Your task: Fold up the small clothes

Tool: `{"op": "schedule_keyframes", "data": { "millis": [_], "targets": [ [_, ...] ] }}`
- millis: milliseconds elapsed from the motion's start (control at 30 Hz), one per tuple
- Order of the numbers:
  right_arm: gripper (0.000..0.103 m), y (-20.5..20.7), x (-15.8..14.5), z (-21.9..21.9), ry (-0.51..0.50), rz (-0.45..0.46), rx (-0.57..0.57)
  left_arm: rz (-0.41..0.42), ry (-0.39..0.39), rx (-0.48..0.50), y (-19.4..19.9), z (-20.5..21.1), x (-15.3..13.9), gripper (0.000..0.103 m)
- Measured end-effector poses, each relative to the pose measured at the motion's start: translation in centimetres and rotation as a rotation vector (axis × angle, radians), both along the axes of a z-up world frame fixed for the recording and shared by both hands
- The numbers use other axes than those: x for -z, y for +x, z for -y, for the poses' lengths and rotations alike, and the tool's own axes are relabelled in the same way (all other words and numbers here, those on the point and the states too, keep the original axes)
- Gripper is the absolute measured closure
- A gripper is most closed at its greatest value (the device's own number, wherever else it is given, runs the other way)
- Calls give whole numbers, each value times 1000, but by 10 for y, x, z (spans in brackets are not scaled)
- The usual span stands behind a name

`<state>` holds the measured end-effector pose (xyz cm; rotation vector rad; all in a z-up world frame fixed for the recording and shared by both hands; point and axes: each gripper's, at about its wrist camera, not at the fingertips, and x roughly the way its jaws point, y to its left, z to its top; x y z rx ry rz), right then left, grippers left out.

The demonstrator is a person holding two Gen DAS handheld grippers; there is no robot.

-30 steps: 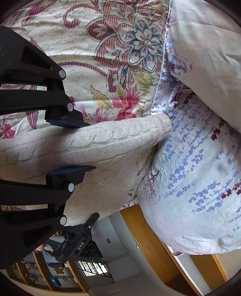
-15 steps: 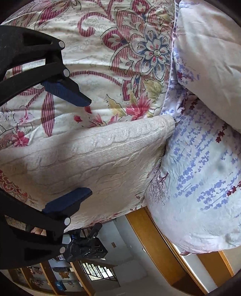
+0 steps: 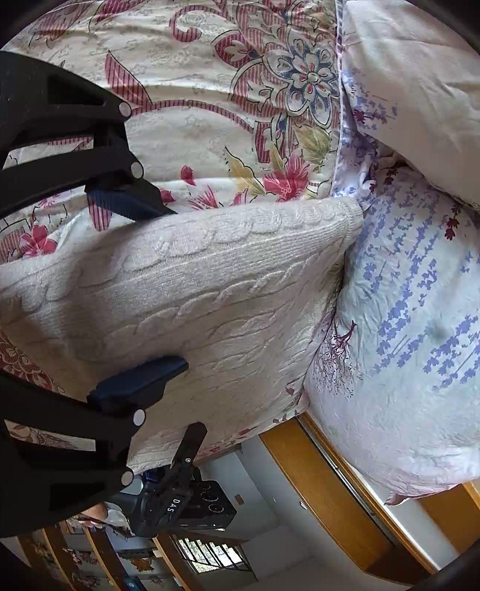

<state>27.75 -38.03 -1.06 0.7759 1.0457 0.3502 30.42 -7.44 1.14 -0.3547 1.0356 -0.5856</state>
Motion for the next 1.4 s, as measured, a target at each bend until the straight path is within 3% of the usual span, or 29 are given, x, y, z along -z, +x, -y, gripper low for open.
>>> {"op": "schedule_keyframes", "data": {
  "millis": [100,333,500,633,800,867,933,967,1000,1100,1200,1333,1367,1400],
  "targets": [
    [63,-2,8,6,70,-6,7,15,18,-12,-2,0,-3,44],
    [71,-11,1,5,114,43,22,28,-24,-2,-7,-20,-12,64],
    [72,-10,-12,-17,192,67,-28,22,-58,-9,-19,-51,-13,66],
    [73,-1,-16,-61,187,67,-126,18,-58,-60,-37,-103,-17,66],
    [73,9,-15,-120,119,63,-243,49,2,-129,-55,-157,-23,65],
    [73,10,-14,-133,57,62,-252,42,16,-147,-54,-166,-17,62],
    [69,12,-11,-136,-4,42,-242,46,56,-160,-51,-165,-9,48],
    [63,11,-10,-136,-28,28,-240,73,98,-175,-53,-162,-10,43],
    [55,10,-10,-134,-58,21,-235,106,154,-192,-55,-157,-14,31],
    [49,2,-27,-122,-136,53,-185,255,358,-256,-72,-146,-34,14],
    [49,2,-44,-100,-92,99,-102,396,449,-277,-100,-138,-52,8],
    [49,26,-36,-102,-34,56,-84,526,497,-187,-136,-114,-57,3],
    [57,37,-31,-111,-27,34,-86,546,525,-167,-141,-107,-54,3],
    [84,42,-25,-117,-9,21,-97,562,554,-150,-144,-99,-52,3]
  ]
}}
